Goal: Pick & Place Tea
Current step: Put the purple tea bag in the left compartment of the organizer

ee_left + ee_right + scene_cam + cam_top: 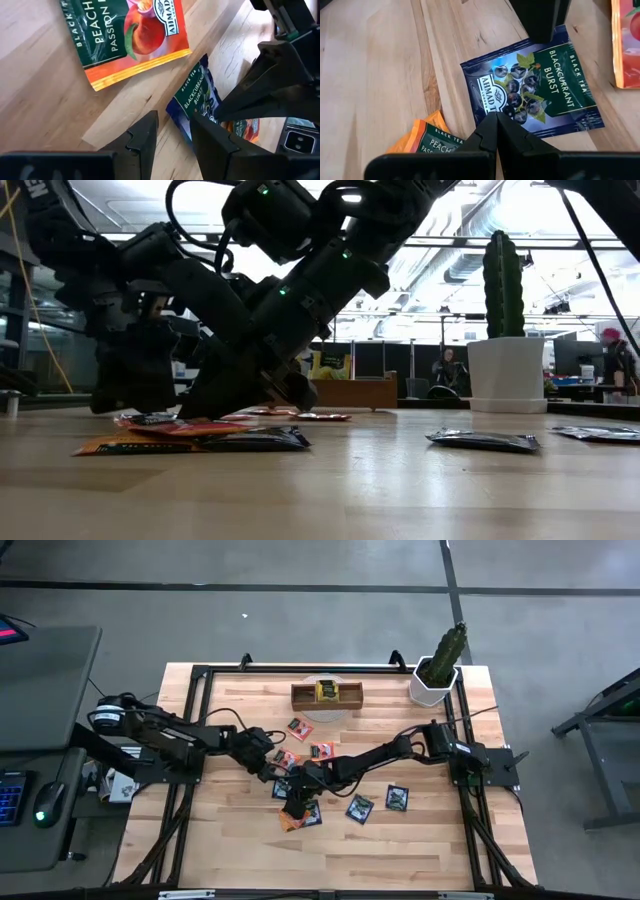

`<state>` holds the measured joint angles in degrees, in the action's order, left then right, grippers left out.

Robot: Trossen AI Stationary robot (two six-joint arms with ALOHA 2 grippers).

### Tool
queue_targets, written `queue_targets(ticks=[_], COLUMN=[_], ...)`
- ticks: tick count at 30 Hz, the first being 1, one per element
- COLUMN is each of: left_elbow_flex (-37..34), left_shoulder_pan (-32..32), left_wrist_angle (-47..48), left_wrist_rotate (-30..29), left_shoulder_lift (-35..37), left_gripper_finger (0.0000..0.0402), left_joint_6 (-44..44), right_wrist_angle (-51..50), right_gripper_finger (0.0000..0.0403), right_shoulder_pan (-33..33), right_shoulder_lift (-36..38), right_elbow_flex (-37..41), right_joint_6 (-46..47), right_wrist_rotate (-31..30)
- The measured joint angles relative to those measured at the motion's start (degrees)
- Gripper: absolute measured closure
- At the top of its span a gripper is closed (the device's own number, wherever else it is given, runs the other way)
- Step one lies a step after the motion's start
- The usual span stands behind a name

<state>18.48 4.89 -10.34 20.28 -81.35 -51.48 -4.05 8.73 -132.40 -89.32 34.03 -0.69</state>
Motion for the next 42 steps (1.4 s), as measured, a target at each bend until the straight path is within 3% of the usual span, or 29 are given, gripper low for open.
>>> queue_targets(ticks=[22, 26, 33, 42], left_elbow_flex=[-0.22, -0.07, -0.07, -0.09], left_shoulder_pan=[-0.13, -0.09, -0.07, -0.07], left_wrist_angle=[-6.08, -7.13, -7.15, -7.09], left_wrist_rotate=[-1.87, -3.29, -4.86, -5.61], left_shoulder_lift=[-0.36, -0.34, -0.32, -0.30], left_gripper_finger=[0.0281, 0.0305, 0.0394, 0.0401], left_joint_6=[-1.54, -1.52, 0.08, 2.07], right_wrist_angle=[4.34, 4.72, 4.72, 4.03], right_gripper_finger=[0.0403, 0.0403, 0.0403, 0.0403], right_shoulder_pan=[-1.34, -1.38, -1.38, -1.40], right_shoulder_lift=[-0.10, -0.15, -0.15, -0.12], right_elbow_flex=[0.02, 0.02, 0.02, -0.04], right_joint_6=[-4.58, -4.49, -4.51, -4.50], right_wrist_rotate=[2.21, 2.67, 3.13, 3.88])
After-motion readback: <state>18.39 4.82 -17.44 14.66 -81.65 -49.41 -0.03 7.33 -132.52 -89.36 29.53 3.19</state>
